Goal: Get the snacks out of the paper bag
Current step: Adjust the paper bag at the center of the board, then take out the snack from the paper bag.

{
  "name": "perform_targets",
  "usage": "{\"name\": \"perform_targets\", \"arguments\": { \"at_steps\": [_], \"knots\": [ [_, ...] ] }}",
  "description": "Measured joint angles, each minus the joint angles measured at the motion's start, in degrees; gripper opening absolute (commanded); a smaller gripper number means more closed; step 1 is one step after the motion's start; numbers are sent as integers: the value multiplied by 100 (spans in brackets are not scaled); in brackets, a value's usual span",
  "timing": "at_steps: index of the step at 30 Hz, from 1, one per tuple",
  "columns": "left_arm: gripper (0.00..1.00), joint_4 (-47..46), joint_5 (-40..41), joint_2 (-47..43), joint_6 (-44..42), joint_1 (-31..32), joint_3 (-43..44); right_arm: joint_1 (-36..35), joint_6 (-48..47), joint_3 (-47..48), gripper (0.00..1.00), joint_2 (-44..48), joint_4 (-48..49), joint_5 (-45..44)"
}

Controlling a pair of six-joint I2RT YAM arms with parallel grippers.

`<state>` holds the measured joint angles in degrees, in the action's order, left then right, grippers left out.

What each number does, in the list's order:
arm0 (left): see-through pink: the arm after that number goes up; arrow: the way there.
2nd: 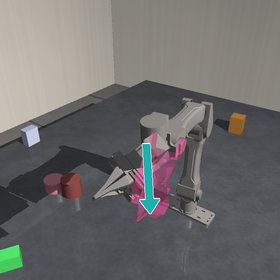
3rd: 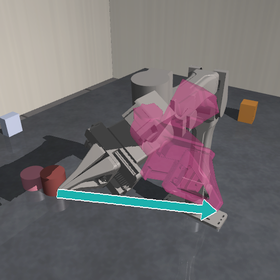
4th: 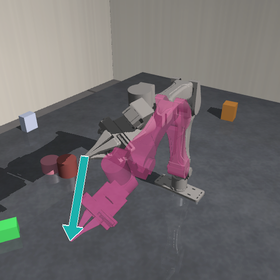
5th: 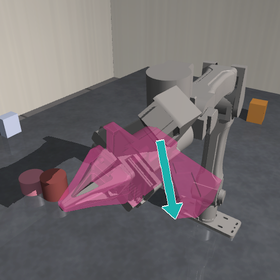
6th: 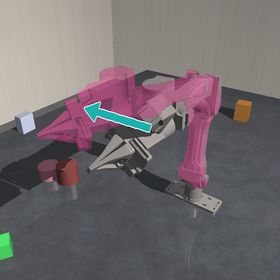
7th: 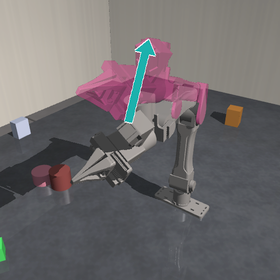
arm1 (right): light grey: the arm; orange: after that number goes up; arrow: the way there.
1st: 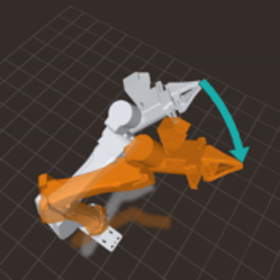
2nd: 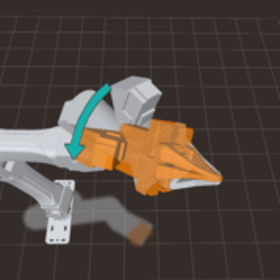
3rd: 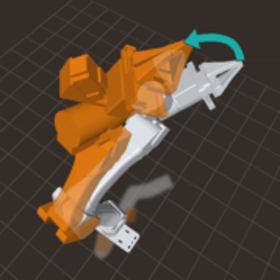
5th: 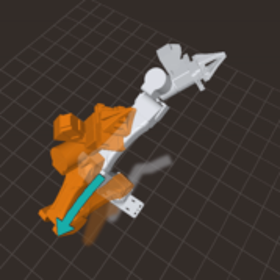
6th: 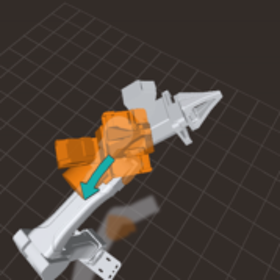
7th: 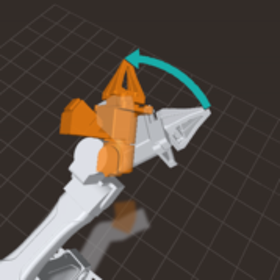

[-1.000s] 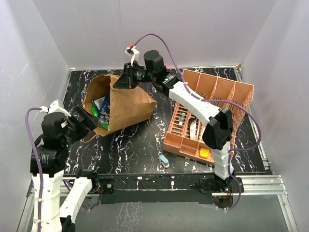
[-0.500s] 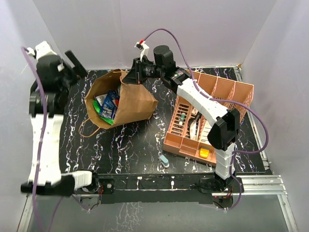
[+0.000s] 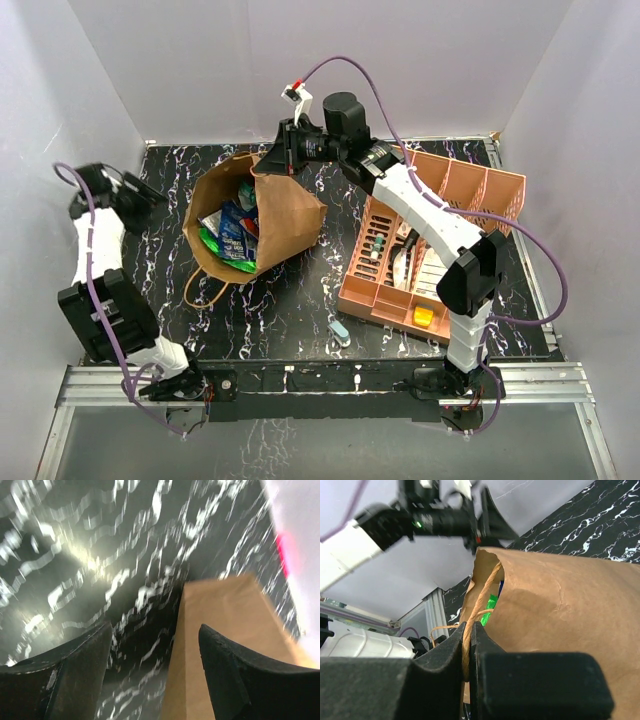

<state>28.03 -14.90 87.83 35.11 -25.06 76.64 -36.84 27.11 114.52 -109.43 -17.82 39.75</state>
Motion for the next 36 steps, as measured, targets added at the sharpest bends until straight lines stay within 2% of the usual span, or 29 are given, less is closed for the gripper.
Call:
{"name": "perform_targets", "arguments": {
  "at_steps": [5, 9, 13, 21, 24, 28, 31, 36],
  "knots": [
    [62, -575, -522, -398, 470, 579, -1810, -2, 31, -68, 7, 61, 44, 59],
    [59, -1228, -649, -802, 903, 1226, -2712, 0, 59, -201, 7, 96, 140, 63],
    [56, -1906, -949, -905, 1322, 1519, -3294, 0, 92, -415, 7, 205, 175, 59],
    [56, -3018, -1193, -83, 1856, 2192, -3311, 0, 68, -844, 7, 734, 173, -105],
    [55, -3211, -1241, 271, 1987, 2520, -3075, 0, 42, -999, 7, 960, 181, -203],
    [55, -3338, -1261, 846, 2039, 2791, -2448, 0, 20, -1320, 7, 1239, 203, -330],
    [61, -3281, -1246, 1075, 1939, 2868, -2006, 0, 20, -1440, 7, 1309, 195, -426],
    [68, -2824, -1008, 787, 1499, 2743, -1825, 0, 37, -1464, 7, 1307, 214, -577]
  ]
}}
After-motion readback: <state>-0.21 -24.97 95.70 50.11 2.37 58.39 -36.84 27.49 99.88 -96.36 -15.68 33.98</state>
